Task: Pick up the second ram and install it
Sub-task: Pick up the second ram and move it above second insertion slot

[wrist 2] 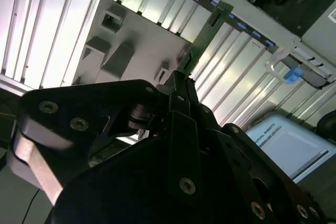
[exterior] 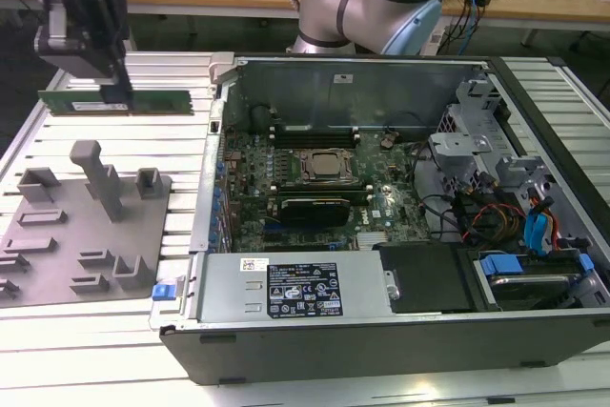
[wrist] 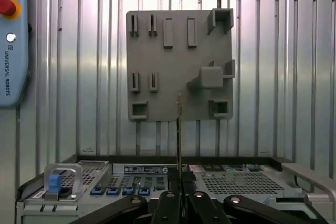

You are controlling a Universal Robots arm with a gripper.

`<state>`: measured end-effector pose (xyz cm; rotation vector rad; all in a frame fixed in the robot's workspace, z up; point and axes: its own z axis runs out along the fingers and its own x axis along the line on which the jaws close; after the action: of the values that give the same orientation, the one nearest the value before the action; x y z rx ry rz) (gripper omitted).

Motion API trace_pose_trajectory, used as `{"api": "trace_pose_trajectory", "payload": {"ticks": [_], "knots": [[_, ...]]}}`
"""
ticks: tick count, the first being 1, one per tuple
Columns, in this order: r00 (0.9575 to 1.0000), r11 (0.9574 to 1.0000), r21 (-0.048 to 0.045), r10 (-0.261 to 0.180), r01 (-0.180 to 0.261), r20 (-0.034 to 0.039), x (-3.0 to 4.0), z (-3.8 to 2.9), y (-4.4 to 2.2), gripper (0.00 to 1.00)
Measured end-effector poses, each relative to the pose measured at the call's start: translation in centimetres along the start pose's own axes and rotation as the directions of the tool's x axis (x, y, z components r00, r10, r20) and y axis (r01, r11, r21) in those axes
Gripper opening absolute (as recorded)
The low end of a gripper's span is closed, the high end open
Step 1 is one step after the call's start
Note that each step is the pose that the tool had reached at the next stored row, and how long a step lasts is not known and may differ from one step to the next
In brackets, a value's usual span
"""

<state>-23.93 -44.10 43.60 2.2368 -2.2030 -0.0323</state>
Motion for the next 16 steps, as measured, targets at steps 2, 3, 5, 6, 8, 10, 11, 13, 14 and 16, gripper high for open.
{"api": "trace_pose_trajectory", "payload": {"ticks": [2, 3, 5, 6, 8, 10, 11, 13, 14, 16], "knots": [[1.0, 1.0, 0.0, 0.002, -0.002, 0.0016, 0.01, -0.01, -0.79, 0.13], [1.0, 1.0, 0.0, 0.005, -0.005, 0.0051, 0.02, 0.0, -0.91, 0.13], [0.9995, 0.9998, 0.0004, 0.02, -0.02, 0.0241, 0.01, 0.02, -1.01, 0.13], [0.999, 0.9996, 0.0004, 0.028, -0.028, 0.0355, 0.02, 0.02, -1.02, 0.13], [0.9977, 0.999, 0.0002, 0.045, -0.045, 0.051, 0.02, 0.03, -1.02, 0.13], [0.9967, 0.9985, 0.0, 0.055, -0.055, 0.0598, 0.03, 0.05, -1.96, 0.13], [0.9967, 0.9985, -0.0003, 0.055, -0.055, 0.0599, 0.04, 0.07, -2.77, 0.13], [0.9966, 0.9984, -0.0016, 0.056, -0.056, 0.0597, 0.06, 0.13, -4.41, 0.13], [0.9966, 0.9984, -0.0021, 0.056, -0.056, 0.0597, 0.07, 0.15, -4.85, 0.13], [0.9966, 0.9984, -0.0034, 0.056, -0.056, 0.0597, 0.09, 0.21, -6.07, 0.13]]}}
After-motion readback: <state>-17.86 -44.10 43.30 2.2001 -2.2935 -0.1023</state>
